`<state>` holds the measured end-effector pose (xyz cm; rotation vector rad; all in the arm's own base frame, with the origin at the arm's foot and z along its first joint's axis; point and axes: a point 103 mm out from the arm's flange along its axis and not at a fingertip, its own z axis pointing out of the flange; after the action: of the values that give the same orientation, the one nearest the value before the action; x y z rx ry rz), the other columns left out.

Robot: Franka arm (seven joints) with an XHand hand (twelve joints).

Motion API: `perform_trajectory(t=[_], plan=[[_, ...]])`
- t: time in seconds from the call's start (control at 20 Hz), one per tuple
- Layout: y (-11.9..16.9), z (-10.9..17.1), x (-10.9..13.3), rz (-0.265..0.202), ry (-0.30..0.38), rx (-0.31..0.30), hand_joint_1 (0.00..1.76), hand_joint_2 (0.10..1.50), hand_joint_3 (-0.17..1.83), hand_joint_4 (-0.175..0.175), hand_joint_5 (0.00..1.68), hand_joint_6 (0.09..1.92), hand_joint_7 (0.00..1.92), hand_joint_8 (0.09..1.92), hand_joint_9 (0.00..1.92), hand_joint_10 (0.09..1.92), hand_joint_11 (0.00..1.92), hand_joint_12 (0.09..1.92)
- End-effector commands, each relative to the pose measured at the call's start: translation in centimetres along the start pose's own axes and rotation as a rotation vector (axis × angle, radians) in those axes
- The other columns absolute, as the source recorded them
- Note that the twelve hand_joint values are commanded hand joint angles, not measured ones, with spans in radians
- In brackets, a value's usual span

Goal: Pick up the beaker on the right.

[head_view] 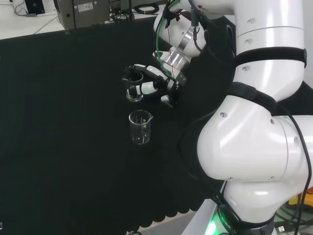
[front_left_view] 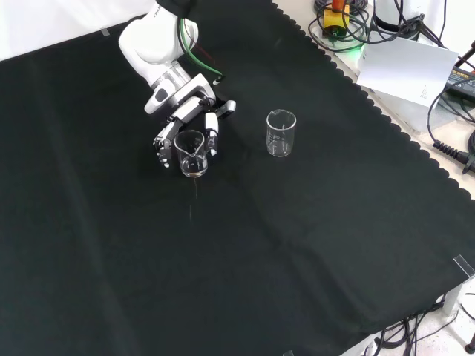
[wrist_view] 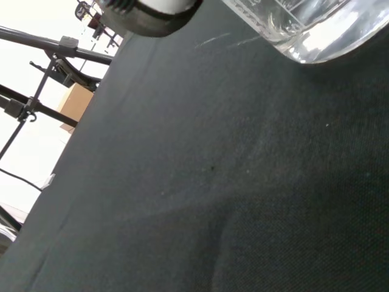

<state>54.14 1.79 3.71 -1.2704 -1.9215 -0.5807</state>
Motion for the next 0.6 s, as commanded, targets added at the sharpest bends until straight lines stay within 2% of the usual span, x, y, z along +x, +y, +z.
perform_trajectory(t=[0.05,0.2,0.3,0.35,0.45,0.55,0.6], plan=[[0.1,0.3,0.0,0.014,0.057,-0.018,0.94,0.91,-0.17,-0.008,0.31,0.54,0.27,0.71,0.43,0.58,0.1,1.37],[0.2,0.3,-0.3,0.038,0.127,-0.03,0.95,0.94,-0.17,-0.009,0.45,0.69,0.42,0.7,0.55,0.58,0.22,1.33],[0.2,0.2,-0.5,0.054,0.162,-0.047,1.03,0.96,-0.17,-0.018,0.57,0.85,0.54,0.71,0.67,0.57,0.4,1.28],[0.1,0.0,-0.5,0.061,0.157,-0.051,1.08,0.98,-0.17,-0.037,0.63,0.92,0.6,0.72,0.76,0.54,0.54,1.21],[0.2,-0.2,-0.3,0.092,0.12,-0.091,1.22,1.03,-0.17,-0.11,0.74,1.01,0.74,0.8,0.93,0.51,0.9,1.0],[0.2,-0.9,0.1,0.108,0.083,-0.156,1.33,1.09,-0.14,-0.105,0.89,1.05,0.92,0.98,1.09,0.65,0.97,0.96],[0.1,-1.4,0.4,0.106,0.065,-0.183,1.37,1.1,-0.16,-0.115,0.95,1.0,1.0,0.97,1.16,0.65,1.01,0.99]])
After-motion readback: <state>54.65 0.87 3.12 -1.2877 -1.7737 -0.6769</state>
